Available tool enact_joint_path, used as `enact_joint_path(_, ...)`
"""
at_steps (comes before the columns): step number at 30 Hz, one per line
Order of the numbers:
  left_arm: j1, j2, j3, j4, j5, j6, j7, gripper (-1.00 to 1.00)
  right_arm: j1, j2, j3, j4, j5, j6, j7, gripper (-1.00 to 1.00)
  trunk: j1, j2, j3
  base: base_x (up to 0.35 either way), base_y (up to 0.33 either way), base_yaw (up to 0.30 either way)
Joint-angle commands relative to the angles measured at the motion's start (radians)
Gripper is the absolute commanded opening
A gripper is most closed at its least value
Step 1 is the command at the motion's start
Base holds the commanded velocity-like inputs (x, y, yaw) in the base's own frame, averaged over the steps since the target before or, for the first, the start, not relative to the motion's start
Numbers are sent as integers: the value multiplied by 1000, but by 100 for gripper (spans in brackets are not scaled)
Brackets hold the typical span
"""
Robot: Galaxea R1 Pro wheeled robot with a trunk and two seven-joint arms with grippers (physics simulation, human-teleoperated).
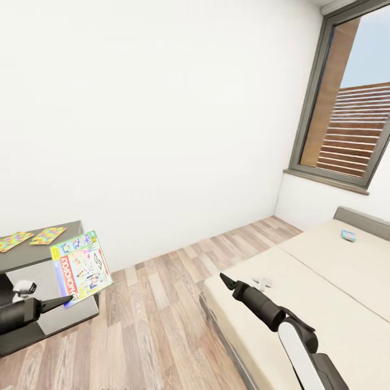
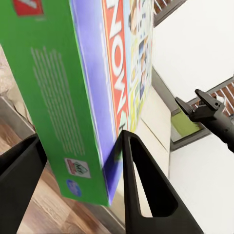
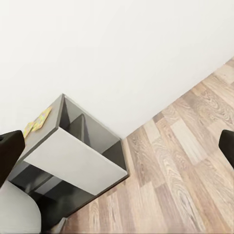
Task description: Put all the toys in the child's room - the three board games (two on the bed and one on the table), the two jigsaw puzzles on the table, and the tennis ball on the table - inside the toy box on the table in the child's room.
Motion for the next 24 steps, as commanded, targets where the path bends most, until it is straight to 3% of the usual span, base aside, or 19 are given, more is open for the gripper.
enact_joint_path(1, -1, 0, 0, 0, -1, 10, -4, -100, -1, 0, 0, -1, -3, 4, 0, 100, -4, 6, 1, 0, 0, 289)
enact_joint_path(9, 0, 0, -1, 0, -1, 9, -4, -100, -1, 2, 0, -1, -2, 4, 0, 100, -34, 62, 27, 0, 0, 289)
enact_joint_path(18, 3, 0, 4, 0, 1, 4, -4, -100, -1, 2, 0, -1, -1, 3, 0, 100, -34, 62, 27, 4, 0, 289)
enact_joint_path(24, 3, 0, 5, 0, 2, -9, -4, -100, -1, 1, 0, -3, 0, -7, 0, 100, -34, 62, 27, 214, 0, 123)
